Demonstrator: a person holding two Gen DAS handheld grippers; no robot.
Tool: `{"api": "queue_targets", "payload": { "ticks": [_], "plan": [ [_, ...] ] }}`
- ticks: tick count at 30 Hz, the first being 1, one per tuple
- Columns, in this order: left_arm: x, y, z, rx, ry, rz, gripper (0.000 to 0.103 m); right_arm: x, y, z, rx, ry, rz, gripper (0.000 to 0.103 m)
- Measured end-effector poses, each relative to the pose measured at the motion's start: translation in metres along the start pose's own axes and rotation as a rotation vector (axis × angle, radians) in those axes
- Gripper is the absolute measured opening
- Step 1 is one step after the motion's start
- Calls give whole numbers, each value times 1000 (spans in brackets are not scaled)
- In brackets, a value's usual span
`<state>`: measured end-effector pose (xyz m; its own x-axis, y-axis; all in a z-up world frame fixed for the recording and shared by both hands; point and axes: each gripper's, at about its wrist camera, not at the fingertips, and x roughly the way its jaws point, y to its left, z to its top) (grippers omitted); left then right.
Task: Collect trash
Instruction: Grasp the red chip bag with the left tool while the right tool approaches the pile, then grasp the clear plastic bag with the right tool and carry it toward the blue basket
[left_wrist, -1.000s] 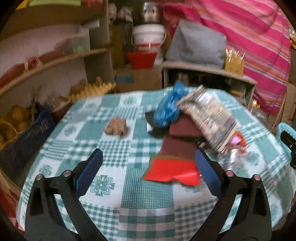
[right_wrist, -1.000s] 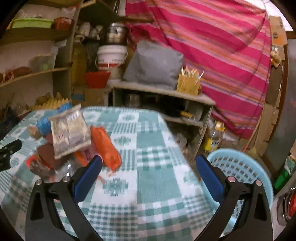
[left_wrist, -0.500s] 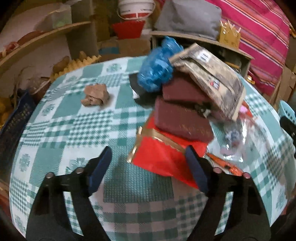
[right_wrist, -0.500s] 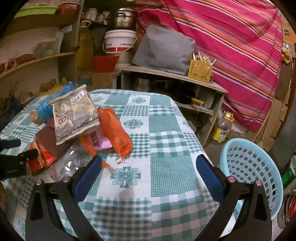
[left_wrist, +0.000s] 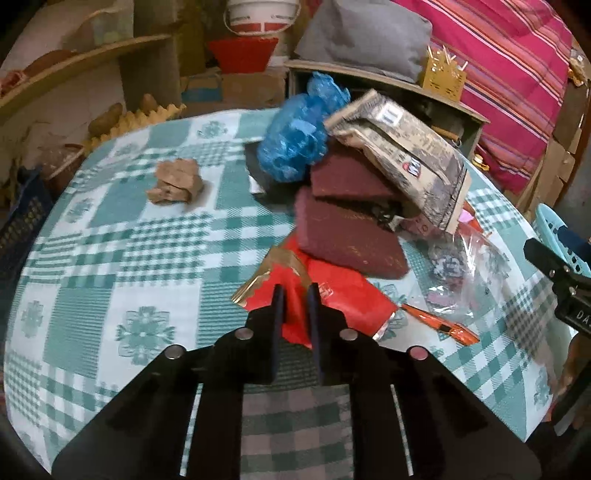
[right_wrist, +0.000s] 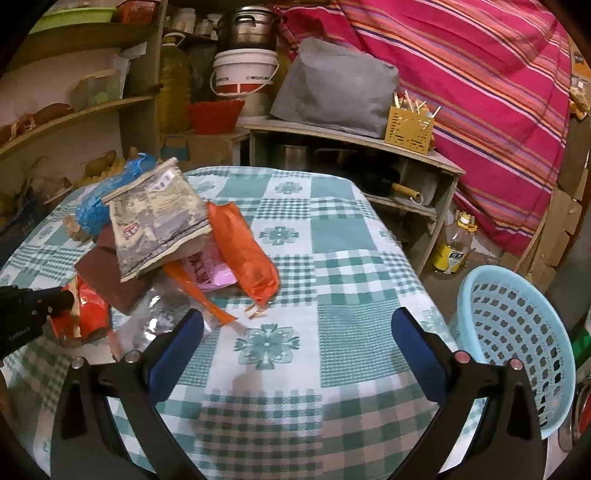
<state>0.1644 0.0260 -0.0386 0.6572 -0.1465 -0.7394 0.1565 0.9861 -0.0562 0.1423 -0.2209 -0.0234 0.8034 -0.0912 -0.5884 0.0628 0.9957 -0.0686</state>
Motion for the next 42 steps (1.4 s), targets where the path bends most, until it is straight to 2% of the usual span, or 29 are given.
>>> {"api": "queue_targets", "payload": {
  "ticks": [6, 9, 14, 21, 25, 26, 28, 30, 32, 34, 37, 42],
  "plan": [
    [-28, 22, -2, -8, -77, 104, 10, -1, 20, 0, -4, 6, 50, 99],
    [-39, 34, -3, -32, -114, 111, 10, 1, 36, 1, -12, 13, 76, 99],
    [-45, 43, -2, -50, -141, 119, 10, 14, 56, -2, -7, 60, 50, 99],
    [-47, 47, -4, -44, -170, 115, 10, 30, 60, -4, 25, 152, 37, 99],
    [-43, 54, -3, -58, -161, 116, 10, 32, 61, -5, 16, 168, 64, 97],
    [-43, 55, -3, -62, -160, 115, 10, 32, 62, -5, 12, 170, 79, 93],
    [-42, 56, -3, -70, -158, 113, 10, 33, 63, -4, -3, 177, 125, 74],
    [-42, 56, -3, -70, -158, 115, 10, 31, 64, -3, -15, 172, 136, 71],
    [-41, 54, -3, -63, -158, 120, 10, 30, 64, -3, -23, 167, 154, 63],
    [-40, 52, -2, -56, -157, 126, 10, 28, 60, -2, -14, 167, 183, 49],
    [-40, 48, -2, -52, -158, 132, 10, 26, 51, -1, -2, 163, 206, 39],
    [-44, 37, 1, -43, -172, 132, 10, 18, 24, 0, 32, 144, 227, 33]
  ]
}}
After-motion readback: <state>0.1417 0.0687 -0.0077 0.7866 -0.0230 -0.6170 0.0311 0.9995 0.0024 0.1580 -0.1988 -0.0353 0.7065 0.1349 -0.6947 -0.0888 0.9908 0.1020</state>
